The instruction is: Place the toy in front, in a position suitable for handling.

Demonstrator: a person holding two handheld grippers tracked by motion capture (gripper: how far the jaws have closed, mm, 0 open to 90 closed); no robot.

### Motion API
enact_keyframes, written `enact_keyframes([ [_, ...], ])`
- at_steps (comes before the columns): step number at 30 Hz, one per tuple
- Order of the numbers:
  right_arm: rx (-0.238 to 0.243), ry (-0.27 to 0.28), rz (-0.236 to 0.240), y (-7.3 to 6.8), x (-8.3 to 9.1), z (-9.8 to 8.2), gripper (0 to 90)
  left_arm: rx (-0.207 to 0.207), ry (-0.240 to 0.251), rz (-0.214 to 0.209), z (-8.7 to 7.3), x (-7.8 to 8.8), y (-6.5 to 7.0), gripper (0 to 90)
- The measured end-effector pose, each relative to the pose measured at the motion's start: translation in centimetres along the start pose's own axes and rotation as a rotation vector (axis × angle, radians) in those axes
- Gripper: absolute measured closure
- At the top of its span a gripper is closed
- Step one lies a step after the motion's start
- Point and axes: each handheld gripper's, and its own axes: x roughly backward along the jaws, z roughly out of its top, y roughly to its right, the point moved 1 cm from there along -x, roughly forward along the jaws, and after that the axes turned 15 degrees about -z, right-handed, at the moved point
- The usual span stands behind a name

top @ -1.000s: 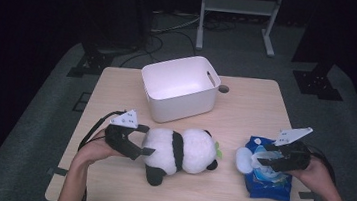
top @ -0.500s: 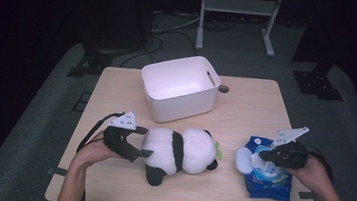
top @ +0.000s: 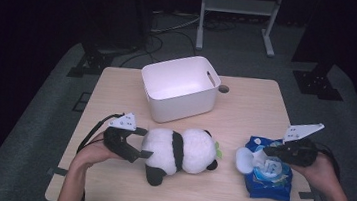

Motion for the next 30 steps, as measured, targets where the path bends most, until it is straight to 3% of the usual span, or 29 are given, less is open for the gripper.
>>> enact_keyframes([
  [14,-0.014,0.069,0.017,0.4,1.5,2.1,89.1,0.003,0.005,-0.002,-0.2,-0.1,-0.1,15.9],
  [17,-0.004,0.079,0.020,0.4,1.9,3.0,89.1,0.008,-0.005,0.003,-0.2,-0.1,-0.1,12.4],
  [24,0.036,0.141,0.054,-0.3,2.8,6.5,89.2,0.007,-0.006,0.001,-0.3,-0.1,-0.1,12.4],
  [30,0.109,0.189,0.112,-2.0,2.7,10.7,89.2,0.004,-0.004,0.000,-0.3,-0.2,-0.1,12.4],
])
